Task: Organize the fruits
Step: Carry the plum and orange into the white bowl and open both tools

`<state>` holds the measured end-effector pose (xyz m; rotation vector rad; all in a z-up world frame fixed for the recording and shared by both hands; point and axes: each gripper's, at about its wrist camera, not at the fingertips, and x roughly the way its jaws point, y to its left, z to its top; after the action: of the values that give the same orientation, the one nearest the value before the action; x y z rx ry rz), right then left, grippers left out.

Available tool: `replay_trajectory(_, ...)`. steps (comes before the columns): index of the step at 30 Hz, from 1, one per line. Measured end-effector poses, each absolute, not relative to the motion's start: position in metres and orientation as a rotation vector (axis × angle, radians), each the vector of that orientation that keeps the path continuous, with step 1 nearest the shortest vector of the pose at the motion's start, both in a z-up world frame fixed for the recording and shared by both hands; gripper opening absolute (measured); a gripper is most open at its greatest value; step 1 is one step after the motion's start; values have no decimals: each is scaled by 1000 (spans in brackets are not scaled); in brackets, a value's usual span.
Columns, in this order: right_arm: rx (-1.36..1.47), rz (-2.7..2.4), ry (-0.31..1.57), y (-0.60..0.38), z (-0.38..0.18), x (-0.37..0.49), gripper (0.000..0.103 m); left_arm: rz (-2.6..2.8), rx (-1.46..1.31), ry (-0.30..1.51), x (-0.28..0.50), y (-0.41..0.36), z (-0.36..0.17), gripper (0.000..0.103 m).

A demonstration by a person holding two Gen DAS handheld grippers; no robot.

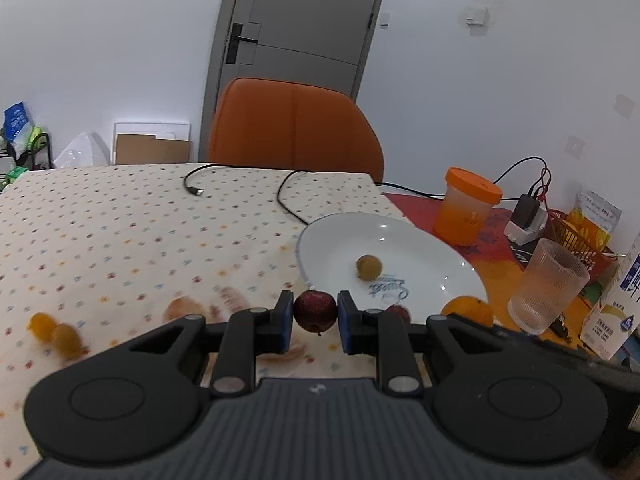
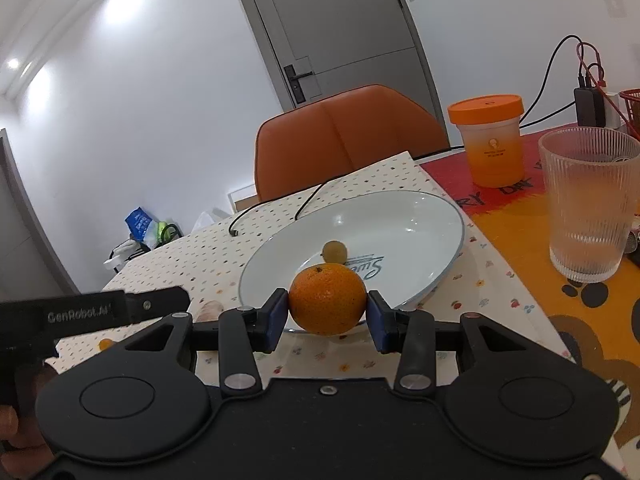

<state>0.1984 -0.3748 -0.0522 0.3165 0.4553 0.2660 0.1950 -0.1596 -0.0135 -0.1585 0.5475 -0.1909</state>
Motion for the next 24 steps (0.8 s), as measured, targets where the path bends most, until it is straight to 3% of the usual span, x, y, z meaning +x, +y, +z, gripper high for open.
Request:
replay_trajectory(12,318,230,445,-384,-51,220,41,-213,-143,552,221,-185,-16,22)
replay_trajectory(18,324,198,420,-391,-51,213,47,-213,-148,563,232,-192,-15,22)
replay_trajectory(21,334,193,410,-395,-50,207,54,-210,-146,555,231,-194,-13,24)
replay_trajectory(24,340,186,401,-396,-50,201,67,-202,-157,563,229,-191,-13,26)
